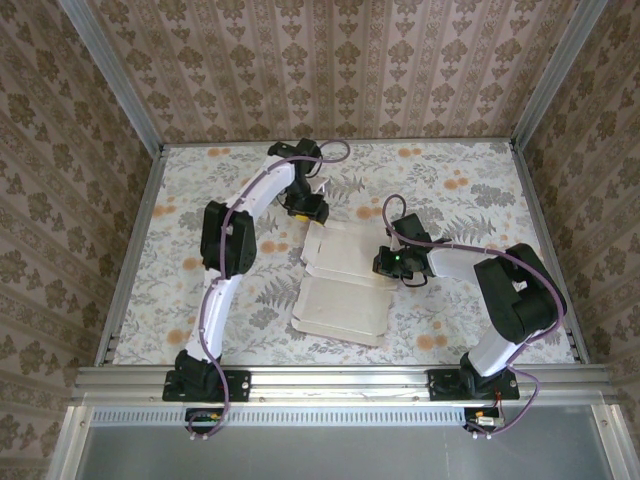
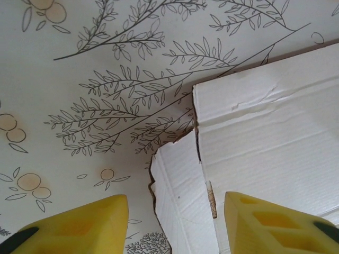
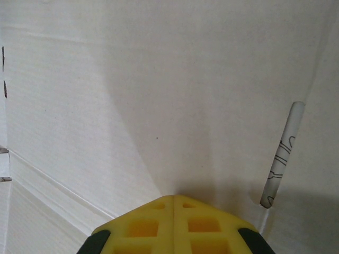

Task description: Fold the paper box

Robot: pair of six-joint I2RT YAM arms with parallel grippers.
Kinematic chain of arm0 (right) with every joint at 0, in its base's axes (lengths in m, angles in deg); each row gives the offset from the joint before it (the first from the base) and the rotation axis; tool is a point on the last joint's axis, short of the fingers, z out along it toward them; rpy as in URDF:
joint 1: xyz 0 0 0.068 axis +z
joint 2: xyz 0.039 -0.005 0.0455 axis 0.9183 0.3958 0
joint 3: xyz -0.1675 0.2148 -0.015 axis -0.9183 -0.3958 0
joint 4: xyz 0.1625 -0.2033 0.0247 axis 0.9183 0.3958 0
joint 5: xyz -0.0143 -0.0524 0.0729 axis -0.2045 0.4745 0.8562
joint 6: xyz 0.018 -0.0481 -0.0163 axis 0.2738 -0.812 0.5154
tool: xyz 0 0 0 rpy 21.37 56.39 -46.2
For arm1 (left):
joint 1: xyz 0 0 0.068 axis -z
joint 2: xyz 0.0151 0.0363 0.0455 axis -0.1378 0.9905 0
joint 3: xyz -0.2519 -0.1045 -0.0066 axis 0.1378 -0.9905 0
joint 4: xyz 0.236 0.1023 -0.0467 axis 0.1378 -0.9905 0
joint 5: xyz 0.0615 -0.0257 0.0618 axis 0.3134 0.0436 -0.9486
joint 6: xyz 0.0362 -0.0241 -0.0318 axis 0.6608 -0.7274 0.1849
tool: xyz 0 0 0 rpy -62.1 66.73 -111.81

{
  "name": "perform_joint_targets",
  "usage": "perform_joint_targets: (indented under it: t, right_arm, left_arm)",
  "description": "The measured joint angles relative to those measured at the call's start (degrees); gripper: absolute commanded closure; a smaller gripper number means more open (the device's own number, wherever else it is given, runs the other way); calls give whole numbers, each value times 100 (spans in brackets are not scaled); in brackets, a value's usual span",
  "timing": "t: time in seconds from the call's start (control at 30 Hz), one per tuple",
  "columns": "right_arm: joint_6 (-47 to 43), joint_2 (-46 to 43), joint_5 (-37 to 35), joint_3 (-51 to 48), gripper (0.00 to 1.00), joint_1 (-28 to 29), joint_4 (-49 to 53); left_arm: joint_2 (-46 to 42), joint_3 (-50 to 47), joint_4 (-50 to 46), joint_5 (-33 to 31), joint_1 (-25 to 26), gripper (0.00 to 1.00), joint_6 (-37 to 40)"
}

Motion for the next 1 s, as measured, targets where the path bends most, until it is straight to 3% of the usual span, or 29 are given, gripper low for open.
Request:
perform_joint_targets:
  t: [0.53,0.73,0.8,1.0]
  right_arm:
    - [-31,-179,-63,138,98,31,448]
    - [-109,-376,-66,157,98,105,538]
    - [-177,-535,-76,155,98,286,551]
    - [-339,-1316,-177,-76,99,1379,555]
  left_arm:
    - [39,-358,129,551,-136,66,-90]
    - [83,-461,243,708,-140,86,-142]
    - [85,-487,278,728,-140,91,-142]
    - [7,-868,614,769,-142,93,-140]
